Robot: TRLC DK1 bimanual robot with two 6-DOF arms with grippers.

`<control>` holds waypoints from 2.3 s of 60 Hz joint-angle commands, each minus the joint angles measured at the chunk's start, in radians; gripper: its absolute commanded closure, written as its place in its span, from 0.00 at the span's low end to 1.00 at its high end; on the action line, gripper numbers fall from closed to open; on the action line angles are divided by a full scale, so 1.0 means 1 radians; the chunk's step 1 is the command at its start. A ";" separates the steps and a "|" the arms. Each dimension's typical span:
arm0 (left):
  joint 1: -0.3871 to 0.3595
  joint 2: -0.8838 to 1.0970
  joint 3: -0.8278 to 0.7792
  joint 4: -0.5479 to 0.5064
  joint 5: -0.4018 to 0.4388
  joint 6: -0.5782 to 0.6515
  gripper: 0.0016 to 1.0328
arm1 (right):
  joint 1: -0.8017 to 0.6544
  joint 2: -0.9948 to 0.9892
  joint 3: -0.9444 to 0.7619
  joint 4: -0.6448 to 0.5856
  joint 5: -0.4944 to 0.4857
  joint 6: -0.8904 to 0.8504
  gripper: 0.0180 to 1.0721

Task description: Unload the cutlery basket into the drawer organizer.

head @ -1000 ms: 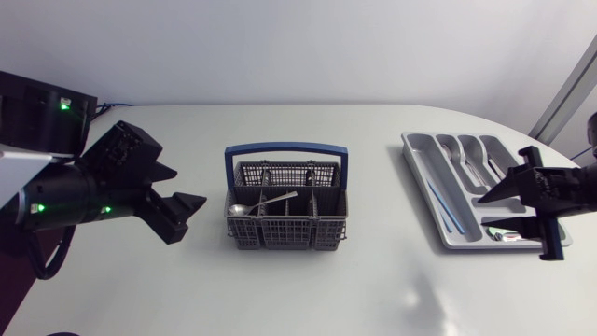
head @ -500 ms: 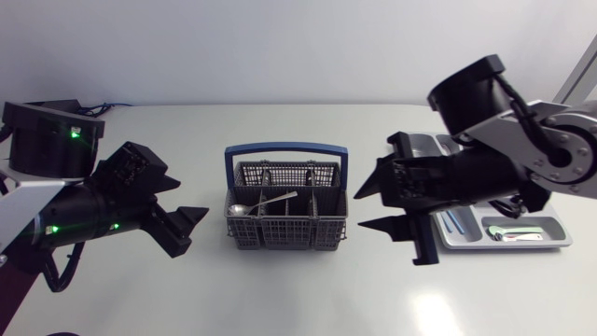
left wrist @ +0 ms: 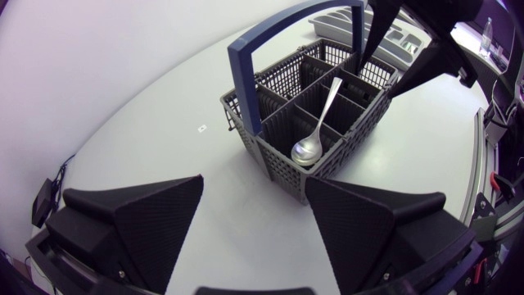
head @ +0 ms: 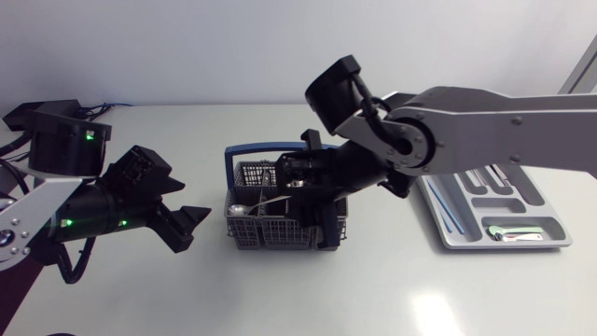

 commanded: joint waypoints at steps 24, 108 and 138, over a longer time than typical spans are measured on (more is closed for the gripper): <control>0.032 0.021 -0.035 0.023 0.063 0.061 0.15 | 0.052 0.192 0.152 0.022 0.073 0.016 0.64; 0.038 0.005 -0.067 0.034 0.083 0.075 0.16 | 0.142 0.322 0.169 -0.021 0.358 -0.050 0.70; 0.038 0.005 -0.069 0.034 0.084 0.074 0.16 | 0.174 0.305 0.041 0.099 0.443 -0.032 0.82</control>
